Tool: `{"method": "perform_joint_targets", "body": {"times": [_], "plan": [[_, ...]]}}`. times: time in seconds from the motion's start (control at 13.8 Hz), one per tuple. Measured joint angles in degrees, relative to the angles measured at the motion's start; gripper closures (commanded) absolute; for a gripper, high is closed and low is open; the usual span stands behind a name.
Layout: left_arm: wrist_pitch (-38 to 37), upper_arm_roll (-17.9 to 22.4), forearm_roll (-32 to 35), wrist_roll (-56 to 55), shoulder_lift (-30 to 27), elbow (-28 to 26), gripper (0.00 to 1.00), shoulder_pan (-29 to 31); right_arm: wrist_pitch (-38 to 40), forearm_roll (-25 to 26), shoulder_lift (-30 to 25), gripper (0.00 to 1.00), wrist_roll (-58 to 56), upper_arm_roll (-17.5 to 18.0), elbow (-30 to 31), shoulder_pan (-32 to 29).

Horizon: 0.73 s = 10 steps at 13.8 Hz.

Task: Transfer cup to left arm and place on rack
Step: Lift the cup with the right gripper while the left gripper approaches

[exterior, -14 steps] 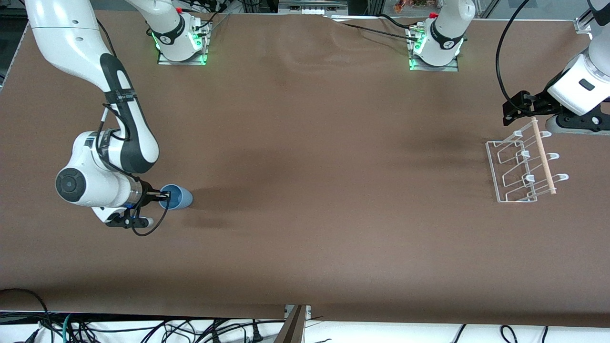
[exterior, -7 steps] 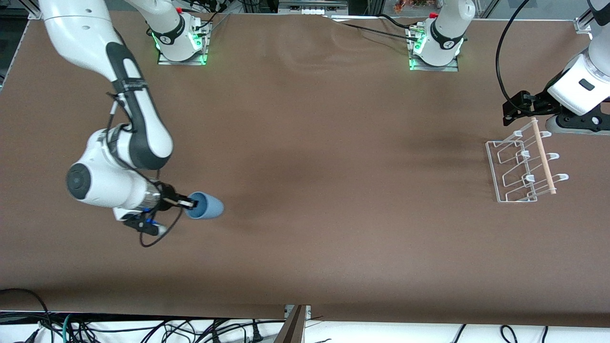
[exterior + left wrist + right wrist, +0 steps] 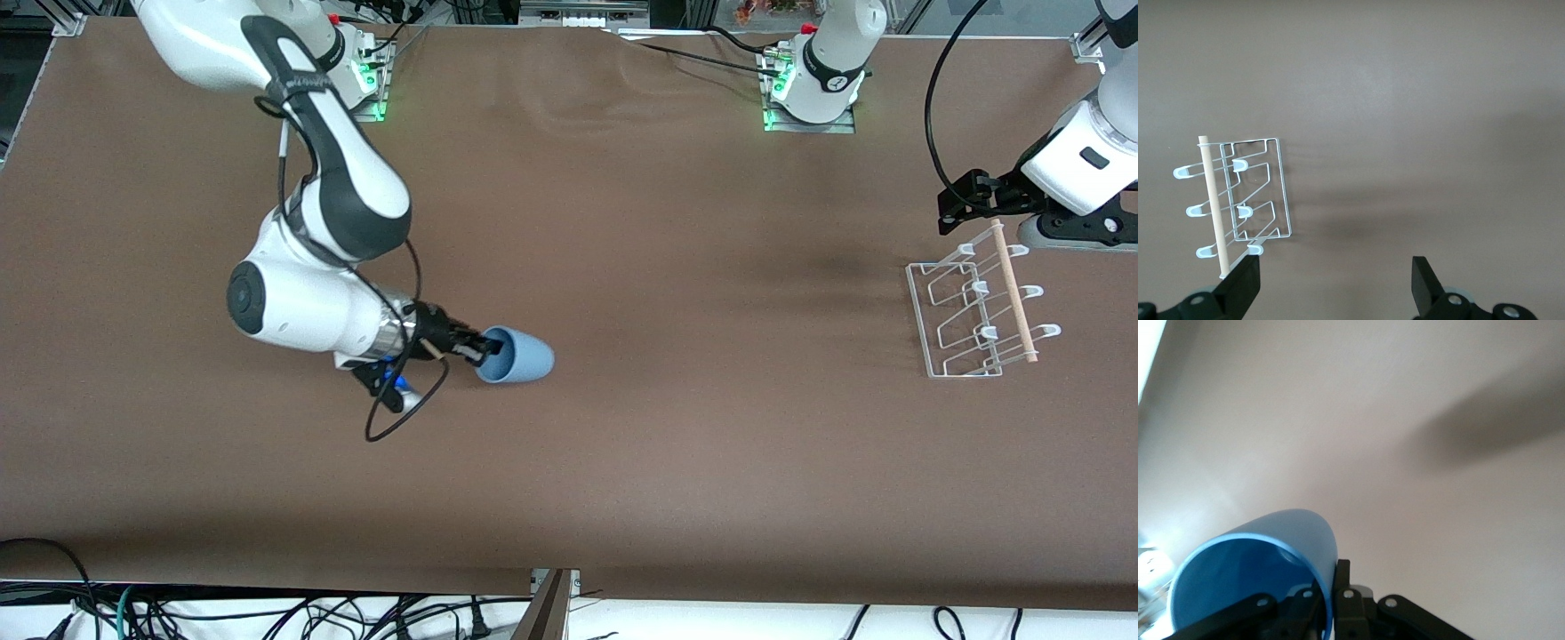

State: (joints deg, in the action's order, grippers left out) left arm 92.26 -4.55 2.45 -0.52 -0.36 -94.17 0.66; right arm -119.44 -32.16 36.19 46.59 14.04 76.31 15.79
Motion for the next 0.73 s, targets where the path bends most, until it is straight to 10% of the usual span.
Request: {"method": "perform_joint_targets", "body": {"times": [0.73], "plan": [[-3.76,-0.76,-18.86,8.83,7.59,1.84,0.00,-4.01,-0.11,-8.43,-0.12,1.00,8.56,7.82,-6.92,0.38]]}}
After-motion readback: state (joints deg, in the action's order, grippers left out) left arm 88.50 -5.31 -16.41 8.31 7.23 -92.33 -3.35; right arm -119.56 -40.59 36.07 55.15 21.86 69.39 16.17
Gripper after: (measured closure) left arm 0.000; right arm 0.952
